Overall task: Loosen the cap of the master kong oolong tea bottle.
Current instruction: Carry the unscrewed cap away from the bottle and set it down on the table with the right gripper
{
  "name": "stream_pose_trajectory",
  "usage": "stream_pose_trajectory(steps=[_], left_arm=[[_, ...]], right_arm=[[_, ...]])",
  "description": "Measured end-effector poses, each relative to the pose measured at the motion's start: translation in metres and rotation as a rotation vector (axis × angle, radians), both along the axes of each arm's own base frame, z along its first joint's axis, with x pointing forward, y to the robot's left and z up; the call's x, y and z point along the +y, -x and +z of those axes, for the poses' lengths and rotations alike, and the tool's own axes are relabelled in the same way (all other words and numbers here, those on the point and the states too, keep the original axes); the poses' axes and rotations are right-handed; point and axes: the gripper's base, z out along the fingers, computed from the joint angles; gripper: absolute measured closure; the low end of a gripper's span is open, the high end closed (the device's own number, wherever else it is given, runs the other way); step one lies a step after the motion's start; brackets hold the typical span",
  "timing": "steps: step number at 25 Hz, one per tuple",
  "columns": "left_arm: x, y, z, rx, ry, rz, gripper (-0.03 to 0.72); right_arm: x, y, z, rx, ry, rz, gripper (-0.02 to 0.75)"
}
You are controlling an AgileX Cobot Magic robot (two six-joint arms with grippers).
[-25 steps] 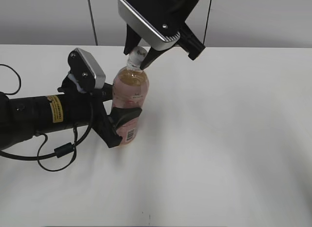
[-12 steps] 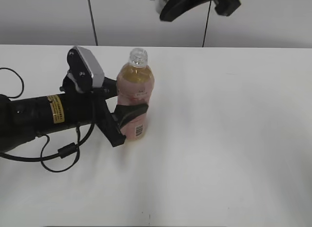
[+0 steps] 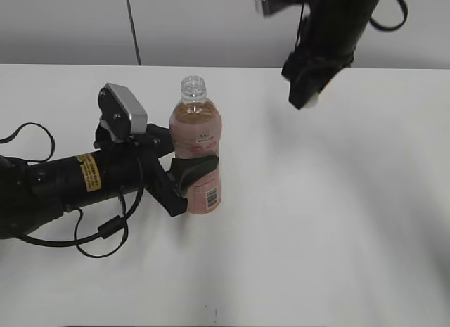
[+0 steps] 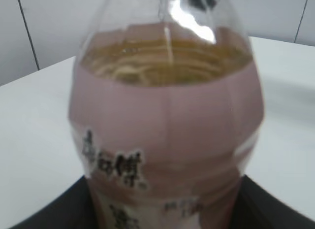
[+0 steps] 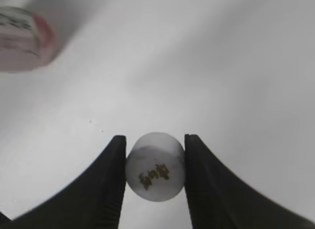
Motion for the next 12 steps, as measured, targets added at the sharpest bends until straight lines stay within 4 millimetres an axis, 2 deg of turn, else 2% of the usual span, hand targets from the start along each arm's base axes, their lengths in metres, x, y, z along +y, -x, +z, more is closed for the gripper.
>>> stream_pose_trajectory(steps=[2, 5, 12], left_arm=[[0.000, 0.000, 0.000, 0.001, 0.000, 0.000, 0.302], [0.000, 0.000, 0.000, 0.001, 0.000, 0.000, 0.302], [0.000, 0.000, 0.000, 0.001, 0.001, 0.001, 0.302]], right_arm=[[-0.002, -0.005, -0.037, 0.087, 0.068, -0.056, 0.465], [-0.002, -0.005, -0.075, 0.179, 0.107, -0.086, 0.465], [0.002, -0.014, -0.117, 0.212, 0.110, -0.141, 0.456]])
